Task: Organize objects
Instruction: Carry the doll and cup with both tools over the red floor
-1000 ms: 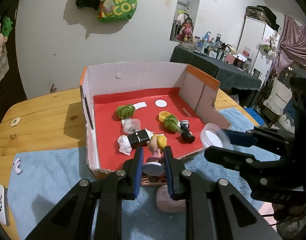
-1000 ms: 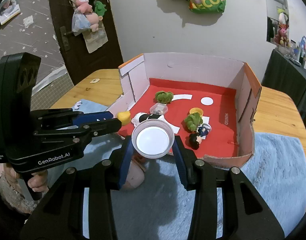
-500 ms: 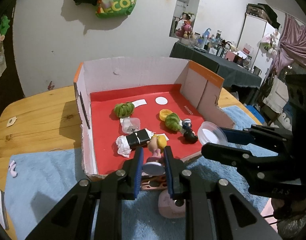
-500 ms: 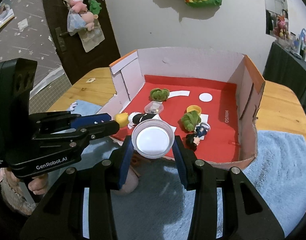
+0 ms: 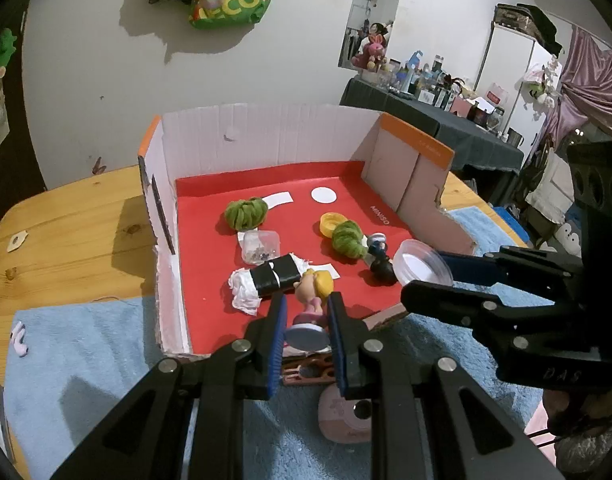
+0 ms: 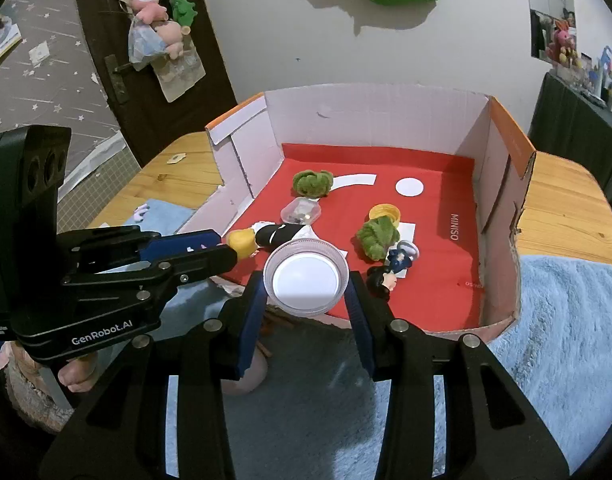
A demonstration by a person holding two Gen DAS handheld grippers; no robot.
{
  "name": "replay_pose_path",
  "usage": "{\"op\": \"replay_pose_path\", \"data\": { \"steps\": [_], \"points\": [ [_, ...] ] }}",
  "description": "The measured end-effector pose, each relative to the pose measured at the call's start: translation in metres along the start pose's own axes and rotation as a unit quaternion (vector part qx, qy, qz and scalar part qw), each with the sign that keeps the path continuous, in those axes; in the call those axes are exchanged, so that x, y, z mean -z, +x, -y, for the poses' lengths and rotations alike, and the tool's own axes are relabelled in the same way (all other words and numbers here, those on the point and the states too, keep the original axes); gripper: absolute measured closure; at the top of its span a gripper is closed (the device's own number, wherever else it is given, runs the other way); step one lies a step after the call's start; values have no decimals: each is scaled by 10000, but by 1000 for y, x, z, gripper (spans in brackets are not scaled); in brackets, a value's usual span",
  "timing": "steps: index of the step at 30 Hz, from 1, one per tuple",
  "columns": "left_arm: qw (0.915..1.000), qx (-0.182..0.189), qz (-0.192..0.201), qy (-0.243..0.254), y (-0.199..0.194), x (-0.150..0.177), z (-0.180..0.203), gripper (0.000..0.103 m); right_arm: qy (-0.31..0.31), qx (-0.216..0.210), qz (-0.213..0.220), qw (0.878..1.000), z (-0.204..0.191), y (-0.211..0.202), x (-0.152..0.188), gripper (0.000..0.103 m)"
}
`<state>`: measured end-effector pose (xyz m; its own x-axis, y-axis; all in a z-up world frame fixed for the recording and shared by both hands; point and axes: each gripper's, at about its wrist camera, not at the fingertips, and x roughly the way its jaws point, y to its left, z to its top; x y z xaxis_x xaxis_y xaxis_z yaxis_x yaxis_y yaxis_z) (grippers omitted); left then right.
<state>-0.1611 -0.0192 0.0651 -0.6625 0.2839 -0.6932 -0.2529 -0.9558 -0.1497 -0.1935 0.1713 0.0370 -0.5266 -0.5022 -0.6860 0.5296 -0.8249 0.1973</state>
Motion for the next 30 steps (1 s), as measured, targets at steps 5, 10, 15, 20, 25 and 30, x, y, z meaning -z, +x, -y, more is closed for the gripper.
{"op": "replay_pose_path", "data": {
  "steps": [5,10,15,20,25,30],
  "points": [
    [10000,-20,-37,-8,3,2,-2,82,99,-97,-49,9999,5,5,-1,64],
    [10000,-52,-74,-24,4,5,-1,82,84,-116,-146,9998,5,10,0,64],
    [10000,-35,-84,-19,5,6,0,82,116,-99,-226,9996,9,14,-2,64],
    [9999,-18,-164,-1,10,6,2,82,148,-76,-307,9994,12,19,-1,64],
    [9995,11,-304,-56,20,3,-2,82,169,-52,-440,9989,16,28,-3,64],
    [9991,-35,-420,-106,31,-1,-7,82,276,-156,-529,9981,20,30,-6,64]
  ]
}}
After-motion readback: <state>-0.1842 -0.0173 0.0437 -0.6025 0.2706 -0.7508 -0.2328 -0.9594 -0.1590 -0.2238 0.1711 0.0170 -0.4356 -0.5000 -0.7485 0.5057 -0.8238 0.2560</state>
